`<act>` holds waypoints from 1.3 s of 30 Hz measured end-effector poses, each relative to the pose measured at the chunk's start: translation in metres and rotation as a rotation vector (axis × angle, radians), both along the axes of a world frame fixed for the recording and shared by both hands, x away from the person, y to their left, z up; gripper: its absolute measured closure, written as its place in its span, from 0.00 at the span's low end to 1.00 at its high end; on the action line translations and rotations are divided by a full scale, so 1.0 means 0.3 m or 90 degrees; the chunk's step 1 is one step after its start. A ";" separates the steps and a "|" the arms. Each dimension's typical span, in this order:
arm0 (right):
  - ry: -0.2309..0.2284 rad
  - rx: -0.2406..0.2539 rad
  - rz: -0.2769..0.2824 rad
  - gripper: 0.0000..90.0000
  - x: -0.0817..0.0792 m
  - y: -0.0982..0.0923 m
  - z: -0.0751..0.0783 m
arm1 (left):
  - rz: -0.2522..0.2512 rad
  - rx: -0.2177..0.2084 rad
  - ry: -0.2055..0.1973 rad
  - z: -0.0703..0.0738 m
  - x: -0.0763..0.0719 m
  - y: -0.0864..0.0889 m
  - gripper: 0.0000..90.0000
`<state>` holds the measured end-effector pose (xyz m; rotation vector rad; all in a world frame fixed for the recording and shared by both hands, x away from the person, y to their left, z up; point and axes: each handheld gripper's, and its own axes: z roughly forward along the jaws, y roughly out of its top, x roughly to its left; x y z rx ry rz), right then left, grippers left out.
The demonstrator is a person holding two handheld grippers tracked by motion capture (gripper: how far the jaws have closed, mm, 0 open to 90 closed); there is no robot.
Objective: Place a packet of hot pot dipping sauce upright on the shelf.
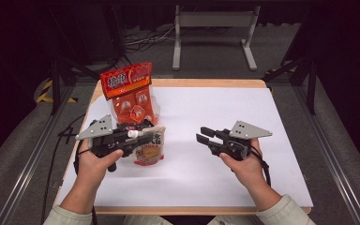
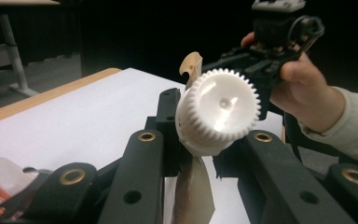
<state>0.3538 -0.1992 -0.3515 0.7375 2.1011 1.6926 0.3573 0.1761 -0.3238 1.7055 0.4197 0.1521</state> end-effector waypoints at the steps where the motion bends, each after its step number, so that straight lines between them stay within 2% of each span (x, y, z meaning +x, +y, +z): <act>1: 0.003 -0.006 -0.006 0.75 0.002 -0.014 -0.005 | -0.002 -0.002 0.000 0.008 0.003 0.005 0.84; 2: 0.007 -0.021 -0.015 0.76 0.005 -0.033 -0.011 | -0.003 -0.001 -0.006 0.014 0.007 0.010 0.84; 7: 0.021 -0.040 -0.042 0.72 0.014 -0.073 -0.024 | 0.008 -0.003 -0.016 0.039 0.022 0.029 0.84; 8: 0.028 -0.042 -0.048 0.70 0.015 -0.090 -0.029 | 0.012 -0.003 -0.024 0.045 0.031 0.038 0.84; 10: 0.033 -0.045 -0.055 0.69 0.016 -0.105 -0.033 | 0.013 -0.003 -0.022 0.052 0.036 0.047 0.84; 19: 0.044 -0.042 -0.090 0.68 0.005 -0.177 -0.037 | 0.023 -0.008 -0.039 0.091 0.062 0.087 0.85; 20: 0.055 -0.035 -0.093 0.68 0.003 -0.192 -0.039 | 0.027 -0.011 -0.043 0.092 0.066 0.091 0.84; 22: 0.063 -0.025 -0.094 0.69 0.004 -0.204 -0.038 | 0.041 -0.014 -0.047 0.092 0.077 0.101 0.84; 27: 0.060 -0.016 -0.099 0.69 0.001 -0.217 -0.030 | 0.052 -0.024 -0.046 0.079 0.097 0.110 0.84; 31: 0.060 -0.016 -0.099 0.69 0.002 -0.219 -0.032 | 0.070 -0.020 -0.050 0.064 0.117 0.108 0.84; 34: 0.068 -0.011 -0.097 0.70 0.003 -0.221 -0.032 | 0.093 -0.011 -0.040 0.053 0.121 0.106 0.84; 39: 0.071 -0.008 -0.096 0.70 0.002 -0.222 -0.033 | 0.103 -0.016 -0.045 0.023 0.125 0.101 0.84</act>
